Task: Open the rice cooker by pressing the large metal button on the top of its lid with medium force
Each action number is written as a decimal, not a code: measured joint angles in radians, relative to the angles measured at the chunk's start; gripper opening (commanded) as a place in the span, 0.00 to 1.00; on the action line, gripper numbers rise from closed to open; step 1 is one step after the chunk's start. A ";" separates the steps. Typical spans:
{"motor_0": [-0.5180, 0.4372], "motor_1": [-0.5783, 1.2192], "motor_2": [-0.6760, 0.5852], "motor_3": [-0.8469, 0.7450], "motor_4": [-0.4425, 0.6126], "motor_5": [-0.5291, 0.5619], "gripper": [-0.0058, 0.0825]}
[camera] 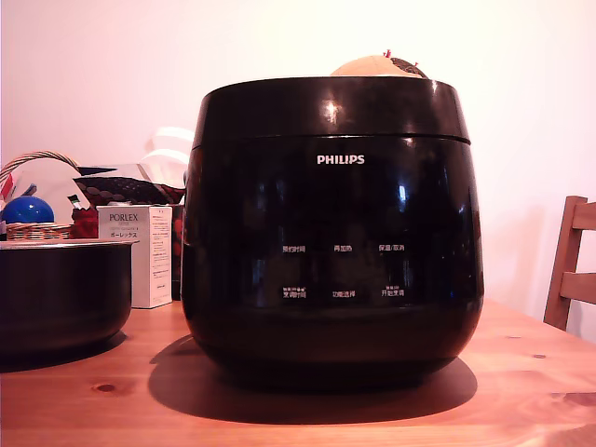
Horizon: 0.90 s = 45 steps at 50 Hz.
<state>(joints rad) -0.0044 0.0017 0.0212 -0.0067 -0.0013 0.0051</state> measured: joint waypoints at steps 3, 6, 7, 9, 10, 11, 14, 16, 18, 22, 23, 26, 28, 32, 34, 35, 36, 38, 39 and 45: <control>0.024 -0.001 -0.013 0.045 0.081 -0.002 0.04; 0.048 -0.005 -0.015 0.070 0.185 -0.006 0.04; 0.051 -0.005 -0.015 0.076 0.185 -0.006 0.04; 0.051 -0.005 -0.014 0.085 0.200 -0.039 0.04; 0.051 -0.005 -0.015 0.086 0.200 -0.039 0.04; 0.051 -0.005 -0.014 0.087 0.205 -0.075 0.04; 0.051 -0.005 -0.015 0.092 0.222 -0.081 0.04; 0.051 -0.005 -0.015 0.103 0.240 -0.130 0.04; 0.050 -0.005 -0.015 0.121 0.285 -0.198 0.04; 0.043 -0.005 -0.014 0.148 0.382 -0.205 0.04; 0.039 -0.005 -0.014 0.148 0.408 -0.294 0.04; 0.027 -0.005 -0.013 0.147 0.495 -0.374 0.04; 0.016 -0.005 -0.010 0.145 0.559 -0.374 0.04; -0.005 -0.005 0.015 0.132 0.673 -0.504 0.04; -0.016 -0.005 0.038 0.118 0.688 -0.508 0.04; -0.021 -0.005 0.051 0.106 0.758 -0.537 0.04; -0.026 -0.005 0.068 0.097 0.771 -0.545 0.04; -0.038 -0.004 0.096 0.088 0.829 -0.545 0.04; -0.043 -0.004 0.111 0.085 0.845 -0.566 0.04; -0.071 0.023 0.188 0.074 0.912 -0.576 0.04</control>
<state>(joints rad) -0.0757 0.0246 0.2096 0.0677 0.9112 -0.5705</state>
